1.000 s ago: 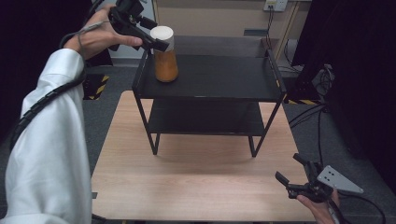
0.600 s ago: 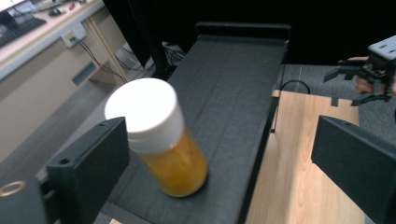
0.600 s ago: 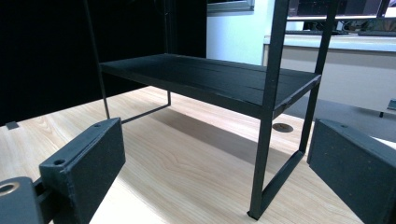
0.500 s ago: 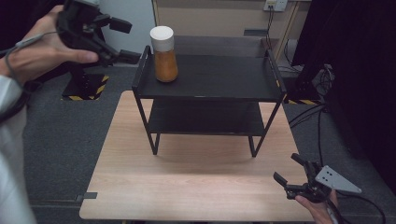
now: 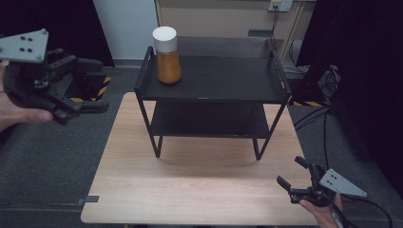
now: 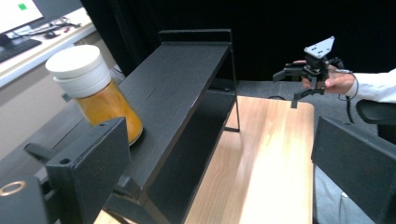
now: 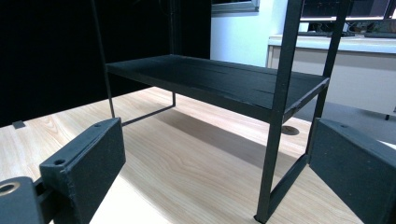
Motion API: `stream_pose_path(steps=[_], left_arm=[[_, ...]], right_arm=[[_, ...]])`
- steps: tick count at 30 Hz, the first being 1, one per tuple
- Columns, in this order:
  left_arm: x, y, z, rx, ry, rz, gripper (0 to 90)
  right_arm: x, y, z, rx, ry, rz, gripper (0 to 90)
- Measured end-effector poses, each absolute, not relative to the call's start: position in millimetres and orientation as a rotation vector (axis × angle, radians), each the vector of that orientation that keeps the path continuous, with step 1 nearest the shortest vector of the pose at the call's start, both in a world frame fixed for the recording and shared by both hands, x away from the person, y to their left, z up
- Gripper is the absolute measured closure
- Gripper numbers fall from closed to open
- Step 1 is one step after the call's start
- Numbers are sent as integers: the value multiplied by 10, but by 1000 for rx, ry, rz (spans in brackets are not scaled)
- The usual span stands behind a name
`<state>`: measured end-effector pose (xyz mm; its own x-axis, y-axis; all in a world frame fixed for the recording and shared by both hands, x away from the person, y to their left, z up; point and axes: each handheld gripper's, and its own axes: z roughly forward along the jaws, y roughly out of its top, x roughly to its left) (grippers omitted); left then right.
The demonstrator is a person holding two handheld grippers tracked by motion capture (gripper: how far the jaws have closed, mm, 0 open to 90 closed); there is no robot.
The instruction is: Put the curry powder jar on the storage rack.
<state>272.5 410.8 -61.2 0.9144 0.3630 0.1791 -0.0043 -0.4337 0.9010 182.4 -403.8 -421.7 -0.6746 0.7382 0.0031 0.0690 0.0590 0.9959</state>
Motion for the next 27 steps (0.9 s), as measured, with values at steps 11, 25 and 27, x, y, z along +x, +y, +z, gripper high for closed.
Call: stream_pose_path(steps=[11,25,27], left_arm=[[2707,4100,-702,2003,268,431,34],[2784,4011,-689,2037,266,426,35],[2788,4017,-696,2026,271,420,35]], right_arm=[[1827,-4028,-4214,804,1824,1665,43],[1825,-4036,-4216,806,1825,1667,43],[1826,-4036,-4216,807,1825,1667,43]])
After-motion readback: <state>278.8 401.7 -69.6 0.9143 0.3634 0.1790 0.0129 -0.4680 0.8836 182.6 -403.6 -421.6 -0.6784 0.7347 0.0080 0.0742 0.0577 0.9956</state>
